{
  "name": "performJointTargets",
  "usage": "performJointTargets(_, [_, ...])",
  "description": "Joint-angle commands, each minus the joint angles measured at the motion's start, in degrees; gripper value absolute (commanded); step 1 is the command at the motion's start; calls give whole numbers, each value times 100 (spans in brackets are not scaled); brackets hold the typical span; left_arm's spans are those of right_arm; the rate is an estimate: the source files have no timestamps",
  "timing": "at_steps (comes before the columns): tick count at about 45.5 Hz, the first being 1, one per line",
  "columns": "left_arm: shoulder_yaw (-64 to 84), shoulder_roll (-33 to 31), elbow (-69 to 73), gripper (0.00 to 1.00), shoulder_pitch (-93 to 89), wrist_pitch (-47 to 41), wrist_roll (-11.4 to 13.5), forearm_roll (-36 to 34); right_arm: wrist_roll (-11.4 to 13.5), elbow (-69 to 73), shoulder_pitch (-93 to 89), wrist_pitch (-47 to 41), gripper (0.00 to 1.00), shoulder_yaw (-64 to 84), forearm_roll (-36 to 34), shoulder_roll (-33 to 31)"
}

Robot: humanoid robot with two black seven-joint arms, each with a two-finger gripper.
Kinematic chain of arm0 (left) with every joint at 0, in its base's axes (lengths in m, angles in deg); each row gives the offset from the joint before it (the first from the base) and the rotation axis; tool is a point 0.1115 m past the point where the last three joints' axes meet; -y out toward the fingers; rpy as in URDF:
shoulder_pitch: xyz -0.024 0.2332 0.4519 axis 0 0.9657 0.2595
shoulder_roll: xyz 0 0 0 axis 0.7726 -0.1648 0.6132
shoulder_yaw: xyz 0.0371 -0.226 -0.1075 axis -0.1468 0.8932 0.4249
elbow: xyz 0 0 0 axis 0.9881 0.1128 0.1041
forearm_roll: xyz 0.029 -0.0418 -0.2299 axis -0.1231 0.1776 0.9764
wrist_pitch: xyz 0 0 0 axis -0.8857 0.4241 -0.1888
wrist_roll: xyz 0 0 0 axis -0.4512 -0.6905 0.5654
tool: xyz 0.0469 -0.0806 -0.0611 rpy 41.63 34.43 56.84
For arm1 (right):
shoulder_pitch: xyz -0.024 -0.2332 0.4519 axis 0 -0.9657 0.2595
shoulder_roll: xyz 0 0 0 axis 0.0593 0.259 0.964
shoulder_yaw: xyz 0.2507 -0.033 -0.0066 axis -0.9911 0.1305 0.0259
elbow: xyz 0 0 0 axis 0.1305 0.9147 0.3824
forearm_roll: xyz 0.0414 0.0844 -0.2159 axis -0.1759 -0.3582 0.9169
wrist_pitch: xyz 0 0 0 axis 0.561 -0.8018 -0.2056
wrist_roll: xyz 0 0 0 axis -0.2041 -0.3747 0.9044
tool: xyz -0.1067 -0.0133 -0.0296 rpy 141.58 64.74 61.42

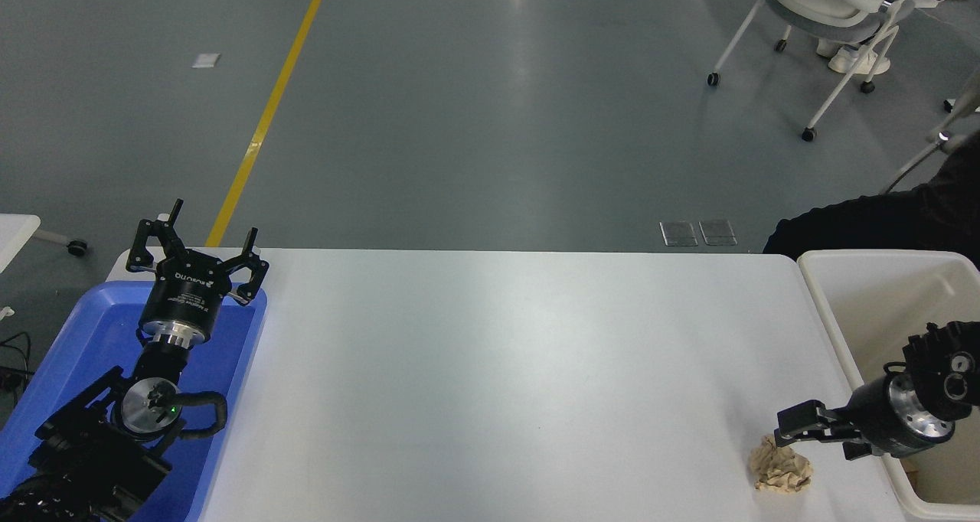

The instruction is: Pick up paper ball place in dustbin

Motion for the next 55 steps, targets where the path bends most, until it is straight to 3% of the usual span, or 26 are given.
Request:
performJointTargets(1, [-1,0,6,100,-1,0,-2,0,4,-172,-368,86,100,-261,37,118])
performJointTargets(28, [-1,0,6,100,-1,9,-19,0,-5,-189,-596,94,97,-498,-623,407])
performJointTargets(32, [-1,0,-3,100,-1,9,-19,-9,-23,-277,-667,112,86,-498,-623,469])
performJointTargets(37, [-1,0,-3,100,-1,9,-19,-9,-207,-330,-693,130,57,-481,-605,487])
performJointTargets(43, [-1,0,-3,100,-1,9,-19,-9,-295,-339,-737,138,3,-455,-526,495])
performJointTargets(55, [-1,0,-3,100,-10,18,-28,-9,-295,-295,-536,68,0,-393,-376,294])
